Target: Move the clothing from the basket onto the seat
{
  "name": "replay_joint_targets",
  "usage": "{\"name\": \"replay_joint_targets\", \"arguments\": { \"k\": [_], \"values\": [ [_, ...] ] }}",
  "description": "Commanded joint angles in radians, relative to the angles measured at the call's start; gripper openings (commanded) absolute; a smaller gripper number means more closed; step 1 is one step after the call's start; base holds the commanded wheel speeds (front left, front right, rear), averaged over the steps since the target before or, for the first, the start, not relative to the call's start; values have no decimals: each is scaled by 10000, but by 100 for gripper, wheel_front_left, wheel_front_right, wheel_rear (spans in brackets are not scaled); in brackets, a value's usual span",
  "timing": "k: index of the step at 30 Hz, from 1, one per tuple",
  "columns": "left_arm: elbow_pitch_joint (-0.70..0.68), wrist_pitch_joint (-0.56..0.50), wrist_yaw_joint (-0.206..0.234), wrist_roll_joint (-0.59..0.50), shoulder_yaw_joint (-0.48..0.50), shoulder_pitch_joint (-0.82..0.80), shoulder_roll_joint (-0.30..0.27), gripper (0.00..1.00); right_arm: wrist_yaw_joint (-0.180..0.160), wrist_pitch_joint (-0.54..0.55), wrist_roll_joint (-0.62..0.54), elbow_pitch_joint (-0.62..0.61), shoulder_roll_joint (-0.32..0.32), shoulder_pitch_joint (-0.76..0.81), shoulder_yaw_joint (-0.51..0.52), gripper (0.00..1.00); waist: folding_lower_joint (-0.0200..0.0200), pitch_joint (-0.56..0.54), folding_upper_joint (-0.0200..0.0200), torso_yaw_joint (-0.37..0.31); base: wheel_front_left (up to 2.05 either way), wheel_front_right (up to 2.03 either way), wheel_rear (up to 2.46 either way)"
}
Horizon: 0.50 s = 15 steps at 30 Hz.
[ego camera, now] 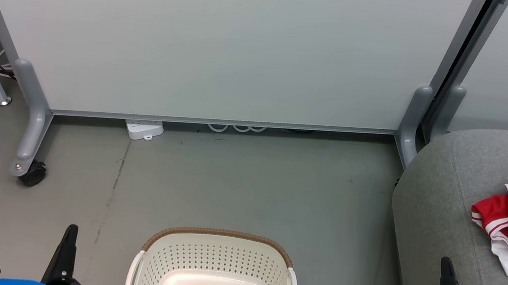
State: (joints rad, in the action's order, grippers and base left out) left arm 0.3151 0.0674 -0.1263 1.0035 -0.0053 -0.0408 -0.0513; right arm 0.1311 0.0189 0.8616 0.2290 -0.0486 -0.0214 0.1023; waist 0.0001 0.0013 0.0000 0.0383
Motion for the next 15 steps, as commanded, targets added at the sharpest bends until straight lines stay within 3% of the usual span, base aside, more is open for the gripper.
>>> {"name": "replay_joint_targets", "arguments": {
  "k": [1, 15],
  "values": [
    [-158, -73, -35, 267, 97, -286, -77, 0, -1, 55, 350, -77, -16, -282, 22, 0, -1, 0, 0, -7, 0, 0, 0],
    [-313, -508, -44, 1774, 365, -404, -77, 0, -3, 287, 2188, -20, -19, -437, 51, 0, -1, 4, 0, -82, 0, 0, 0]
  ]
}}
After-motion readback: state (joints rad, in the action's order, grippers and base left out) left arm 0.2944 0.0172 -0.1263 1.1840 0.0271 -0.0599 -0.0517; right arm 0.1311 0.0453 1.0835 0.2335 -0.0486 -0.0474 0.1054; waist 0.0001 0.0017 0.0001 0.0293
